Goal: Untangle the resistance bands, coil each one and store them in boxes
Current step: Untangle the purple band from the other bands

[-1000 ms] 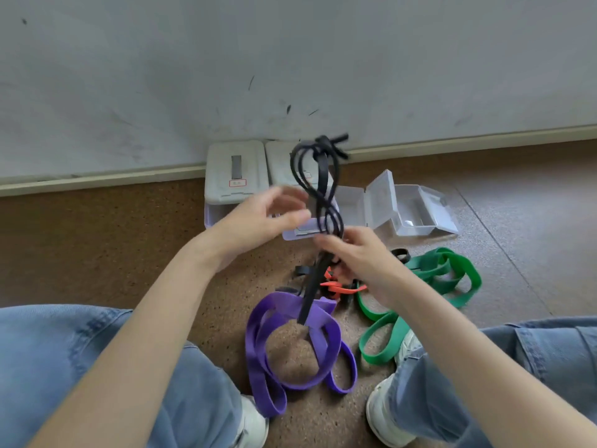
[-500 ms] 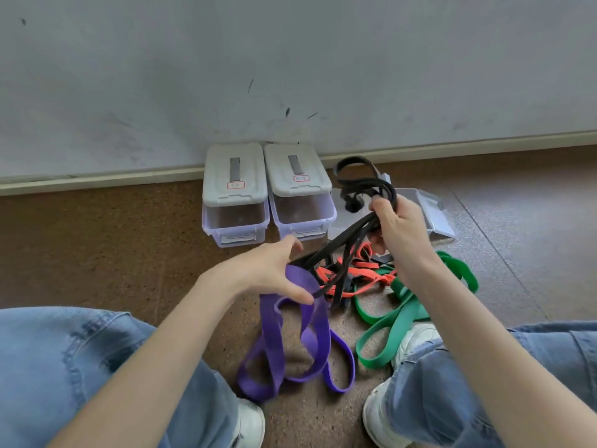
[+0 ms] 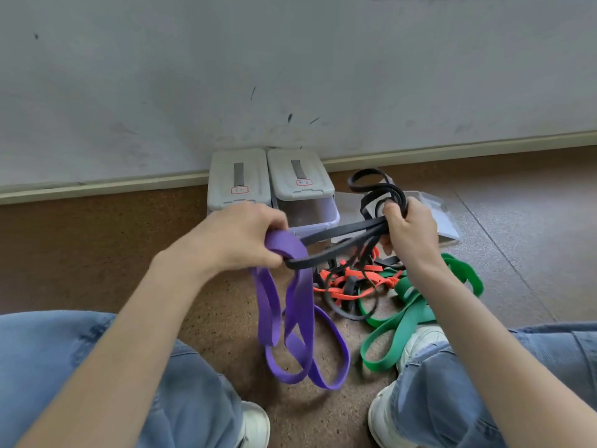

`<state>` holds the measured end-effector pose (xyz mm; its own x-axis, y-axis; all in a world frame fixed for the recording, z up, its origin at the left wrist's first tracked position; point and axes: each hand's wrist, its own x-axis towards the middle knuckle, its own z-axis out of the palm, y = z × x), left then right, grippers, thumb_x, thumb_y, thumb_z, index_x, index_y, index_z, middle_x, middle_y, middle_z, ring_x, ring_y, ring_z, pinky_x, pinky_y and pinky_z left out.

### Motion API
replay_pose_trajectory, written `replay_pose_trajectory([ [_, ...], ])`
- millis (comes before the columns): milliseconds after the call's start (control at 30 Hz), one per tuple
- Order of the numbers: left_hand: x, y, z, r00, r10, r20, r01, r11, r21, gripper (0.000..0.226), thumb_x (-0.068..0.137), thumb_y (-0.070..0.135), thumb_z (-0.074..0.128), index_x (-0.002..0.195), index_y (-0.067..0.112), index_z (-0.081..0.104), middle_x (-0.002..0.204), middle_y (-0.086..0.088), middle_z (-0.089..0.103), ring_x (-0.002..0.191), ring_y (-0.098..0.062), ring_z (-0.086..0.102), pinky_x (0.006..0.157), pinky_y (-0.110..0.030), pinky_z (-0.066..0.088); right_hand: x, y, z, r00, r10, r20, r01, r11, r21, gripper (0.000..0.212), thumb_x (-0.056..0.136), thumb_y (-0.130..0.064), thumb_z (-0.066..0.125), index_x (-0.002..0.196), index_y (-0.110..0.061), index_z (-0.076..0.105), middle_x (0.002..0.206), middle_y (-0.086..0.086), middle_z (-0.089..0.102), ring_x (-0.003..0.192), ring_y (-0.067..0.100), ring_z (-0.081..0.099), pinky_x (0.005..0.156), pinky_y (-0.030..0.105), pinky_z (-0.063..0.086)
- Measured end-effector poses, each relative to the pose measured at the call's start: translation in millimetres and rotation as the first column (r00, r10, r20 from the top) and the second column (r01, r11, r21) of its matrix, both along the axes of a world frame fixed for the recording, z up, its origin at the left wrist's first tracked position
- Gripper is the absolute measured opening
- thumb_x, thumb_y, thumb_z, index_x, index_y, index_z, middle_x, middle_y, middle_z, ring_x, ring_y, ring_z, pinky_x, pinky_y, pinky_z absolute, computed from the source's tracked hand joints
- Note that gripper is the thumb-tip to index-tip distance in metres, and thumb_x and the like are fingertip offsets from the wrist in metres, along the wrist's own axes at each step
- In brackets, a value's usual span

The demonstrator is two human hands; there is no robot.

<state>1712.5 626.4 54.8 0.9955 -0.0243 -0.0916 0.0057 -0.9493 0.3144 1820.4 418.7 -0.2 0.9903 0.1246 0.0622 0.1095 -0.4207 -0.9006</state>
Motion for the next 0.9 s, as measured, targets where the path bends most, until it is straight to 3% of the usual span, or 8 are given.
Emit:
replay_pose_trajectory([
  [133,-5.1,4.4,4.8,0.932,-0.114,-0.344,0.001,0.949,-0.314,0.028,0.073,0.034,0.076,0.092,0.019,0.062,0.087,0.002,0.066,0.075,-0.009,0.059,0.066,-0.024,0.046,-2.6,1.0,0.5,0.994,0.006,0.112,0.004,0.996,-0.093,0.028,0.096,-0.021,0.045,0.068,-0.02,0.042,0.062,-0.001,0.049,0.052,0.014,0.044,0.044,0.015,0.035],
  [267,-2.6,-5.6,10.7,0.994,-0.023,-0.107,-0.053,0.756,-0.652,0.014,0.079,0.025,0.071,0.091,0.019,0.066,0.087,0.0,0.069,0.076,-0.003,0.06,0.07,-0.019,0.047,-5.2,3.4,-3.4,0.984,0.168,0.053,-0.156,0.97,-0.186,0.026,0.094,-0.03,0.051,0.069,-0.023,0.046,0.058,-0.009,0.051,0.051,0.008,0.05,0.044,0.015,0.035],
  [367,1.6,-5.3,21.9,0.99,0.13,0.052,-0.028,0.548,-0.836,0.012,0.075,0.025,0.073,0.086,0.024,0.068,0.077,0.009,0.067,0.071,-0.001,0.061,0.066,-0.014,0.049,-9.4,4.2,-6.8,0.92,0.339,-0.196,-0.392,0.787,-0.476,0.031,0.085,-0.048,0.058,0.082,-0.018,0.053,0.071,-0.002,0.059,0.059,0.007,0.055,0.046,0.019,0.039],
  [433,0.7,-3.7,29.9,0.98,0.175,0.093,0.009,0.431,-0.902,0.015,0.066,0.03,0.07,0.081,0.03,0.069,0.069,0.014,0.065,0.062,0.002,0.058,0.056,-0.012,0.047,-9.7,2.9,-6.8,0.888,0.347,-0.302,-0.459,0.66,-0.594,0.048,0.08,-0.053,0.062,0.105,-0.012,0.054,0.099,0.006,0.064,0.085,0.018,0.062,0.067,0.03,0.049],
  [500,-1.3,-5.3,32.7,0.976,0.184,0.119,0.031,0.421,-0.907,0.02,0.063,0.036,0.066,0.08,0.028,0.068,0.066,0.016,0.063,0.059,0.003,0.056,0.054,-0.01,0.044,-9.9,2.2,3.7,0.839,0.445,-0.313,-0.544,0.669,-0.506,0.066,0.081,-0.038,0.069,0.136,-0.017,0.04,0.127,0.003,0.056,0.108,0.02,0.058,0.085,0.029,0.046],
  [633,-1.7,-12.6,32.6,0.968,0.193,0.16,0.101,0.284,-0.953,0.012,0.064,0.029,0.063,0.074,0.025,0.069,0.058,0.014,0.057,0.054,0.001,0.05,0.054,-0.011,0.041,-26.5,15.0,8.3,0.48,0.811,-0.334,-0.864,0.503,-0.02,0.053,0.082,-0.013,0.07,0.123,-0.039,0.05,0.104,-0.02,0.063,0.072,0.0,0.061,0.068,0.016,0.049],
  [733,-0.1,-7.3,38.3,0.96,0.209,0.185,0.167,0.099,-0.981,0.009,0.067,0.023,0.061,0.073,0.021,0.068,0.056,0.009,0.05,0.056,-0.005,0.044,0.061,-0.019,0.038,-43.4,29.9,-13.7,0.599,0.751,-0.279,-0.789,0.612,-0.046,0.022,0.083,-0.021,0.07,0.101,-0.03,0.062,0.091,-0.017,0.066,0.079,-0.002,0.062,0.075,0.02,0.05],
  [900,4.3,0.1,23.6,0.938,0.311,0.155,0.087,0.22,-0.972,0.002,0.079,0.02,0.061,0.081,0.021,0.062,0.06,0.013,0.051,0.059,-0.004,0.044,0.061,-0.018,0.037,-42.4,30.5,-21.7,0.768,0.601,-0.218,-0.615,0.789,0.008,0.008,0.089,-0.016,0.061,0.086,-0.011,0.065,0.071,0.006,0.065,0.056,0.018,0.058,0.047,0.02,0.046],
])
